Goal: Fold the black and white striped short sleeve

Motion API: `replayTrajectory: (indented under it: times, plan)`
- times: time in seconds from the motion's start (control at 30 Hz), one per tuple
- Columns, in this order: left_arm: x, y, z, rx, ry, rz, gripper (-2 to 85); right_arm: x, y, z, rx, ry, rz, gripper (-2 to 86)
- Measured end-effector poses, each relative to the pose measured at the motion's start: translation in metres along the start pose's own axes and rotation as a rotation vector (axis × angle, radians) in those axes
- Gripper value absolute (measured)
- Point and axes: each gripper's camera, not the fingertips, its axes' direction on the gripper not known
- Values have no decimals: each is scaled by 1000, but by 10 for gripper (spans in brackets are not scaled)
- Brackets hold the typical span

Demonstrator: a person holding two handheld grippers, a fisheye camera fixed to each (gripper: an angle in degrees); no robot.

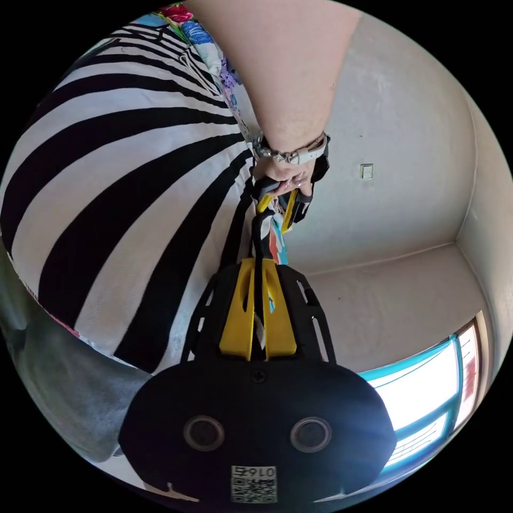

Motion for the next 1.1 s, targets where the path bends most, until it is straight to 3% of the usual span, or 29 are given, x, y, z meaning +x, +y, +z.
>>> replayTrajectory:
  times: [0.2, 0.63, 0.77, 0.97, 1.1]
  plan:
    - [-23, -34, -5, -8, 41, -37, 114, 54, 10, -13, -32, 1, 77, 2]
    - [-41, -82, -40, 1, 114, -47, 108, 196, 73, 7, -112, -194, 377, 3]
    - [-40, -96, -48, 14, 154, -35, 76, 221, 78, -10, -67, -159, 361, 3]
    - [-41, -108, -50, -9, 49, -63, 61, 253, 82, -32, -42, -102, 313, 3]
    - [-39, -111, -62, -5, 37, -79, 5, 275, 86, -39, -39, -97, 301, 3]
